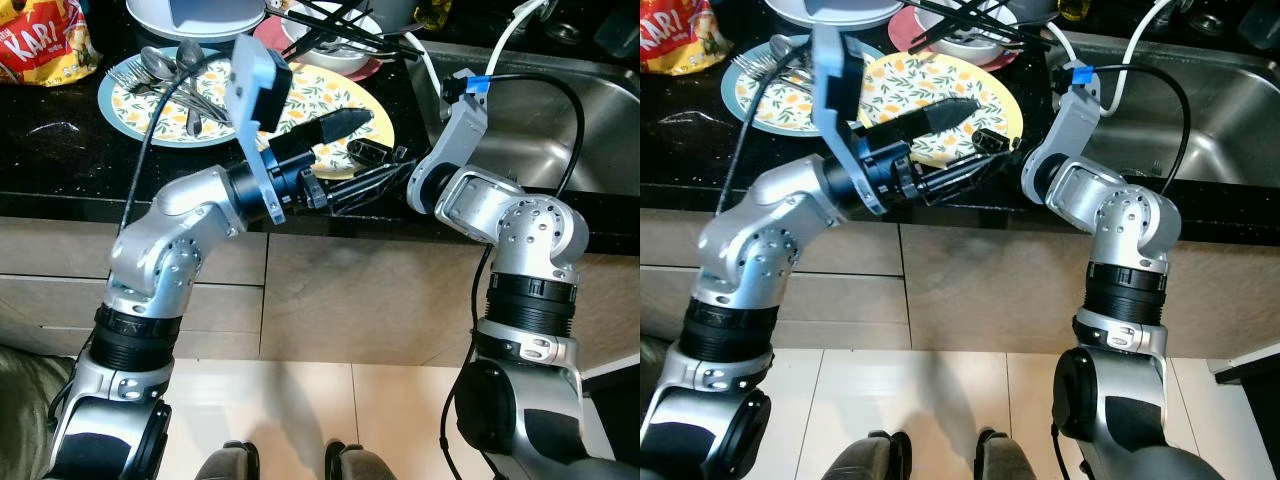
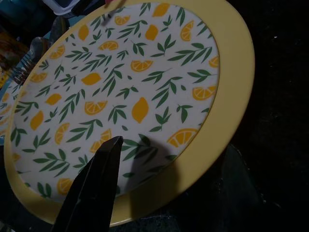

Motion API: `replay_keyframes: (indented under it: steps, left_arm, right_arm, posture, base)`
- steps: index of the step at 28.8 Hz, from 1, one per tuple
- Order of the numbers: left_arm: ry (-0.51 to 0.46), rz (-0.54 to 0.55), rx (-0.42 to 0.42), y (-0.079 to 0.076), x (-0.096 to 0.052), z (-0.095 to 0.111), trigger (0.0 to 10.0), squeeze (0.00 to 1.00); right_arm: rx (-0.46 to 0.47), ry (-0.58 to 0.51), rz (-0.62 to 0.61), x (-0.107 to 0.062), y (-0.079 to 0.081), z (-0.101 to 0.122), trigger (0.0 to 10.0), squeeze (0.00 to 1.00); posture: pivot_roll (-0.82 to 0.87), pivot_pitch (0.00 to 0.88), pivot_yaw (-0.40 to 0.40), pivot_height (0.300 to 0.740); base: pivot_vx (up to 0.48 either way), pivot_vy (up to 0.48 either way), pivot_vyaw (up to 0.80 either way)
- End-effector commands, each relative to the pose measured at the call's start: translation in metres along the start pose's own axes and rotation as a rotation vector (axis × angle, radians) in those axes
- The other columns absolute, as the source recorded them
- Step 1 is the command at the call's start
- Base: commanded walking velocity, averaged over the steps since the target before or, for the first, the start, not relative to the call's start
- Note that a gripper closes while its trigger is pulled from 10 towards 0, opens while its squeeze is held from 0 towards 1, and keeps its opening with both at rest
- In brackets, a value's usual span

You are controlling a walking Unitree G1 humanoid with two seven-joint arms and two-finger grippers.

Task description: Kitchen organization

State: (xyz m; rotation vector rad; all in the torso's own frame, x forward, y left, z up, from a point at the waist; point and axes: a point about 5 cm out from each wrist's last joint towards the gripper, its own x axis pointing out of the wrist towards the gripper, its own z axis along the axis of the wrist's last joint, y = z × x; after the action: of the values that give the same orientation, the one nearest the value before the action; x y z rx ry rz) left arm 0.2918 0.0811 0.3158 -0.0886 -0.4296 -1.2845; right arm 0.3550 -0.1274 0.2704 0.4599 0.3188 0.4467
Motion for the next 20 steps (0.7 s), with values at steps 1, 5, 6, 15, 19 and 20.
replay_keyframes:
  steps: [1, 5, 6, 15, 19, 20]
  left_arm:
    - [-0.020, 0.018, 0.023, 0.000, -0.005, 0.013, 10.0, 0.00]
    - [-0.012, 0.127, 0.068, 0.012, -0.015, 0.025, 10.0, 0.00]
    - [-0.012, 0.127, 0.068, 0.012, -0.015, 0.025, 10.0, 0.00]
    - [-0.008, 0.719, -0.040, 0.063, -0.091, 0.026, 10.0, 0.00]
    - [-0.057, 0.808, -0.230, 0.057, -0.102, 0.007, 10.0, 0.00]
    - [-0.082, 0.807, -0.277, 0.054, -0.102, 0.003, 10.0, 0.00]
  right_arm:
    - [0.033, 0.073, -0.057, 0.004, -0.013, -0.017, 10.0, 0.00]
    - [0.031, 0.070, -0.059, 0.004, -0.013, -0.017, 10.0, 0.00]
    - [0.031, 0.070, -0.059, 0.004, -0.013, -0.017, 10.0, 0.00]
    - [-0.030, 0.070, -0.074, 0.001, -0.022, -0.015, 10.0, 0.00]
    - [-0.025, 0.064, -0.062, 0.002, -0.021, -0.013, 10.0, 0.00]
    - [-0.023, 0.064, -0.060, 0.002, -0.021, -0.013, 10.0, 0.00]
  posture:
    - [0.01, 0.217, -0.086, 0.740]
    - [0.01, 0.216, -0.084, 0.740]
    - [0.01, 0.216, -0.084, 0.740]
    - [0.04, 0.214, -0.081, 0.740]
    - [0.05, 0.212, -0.088, 0.740]
    - [0.05, 0.210, -0.089, 0.740]
  base:
    - [0.000, 0.000, 0.00]
    - [0.000, 0.000, 0.00]
    - [0.000, 0.000, 0.00]
    - [0.000, 0.000, 0.00]
    - [0.000, 0.000, 0.00]
    - [0.000, 0.000, 0.00]
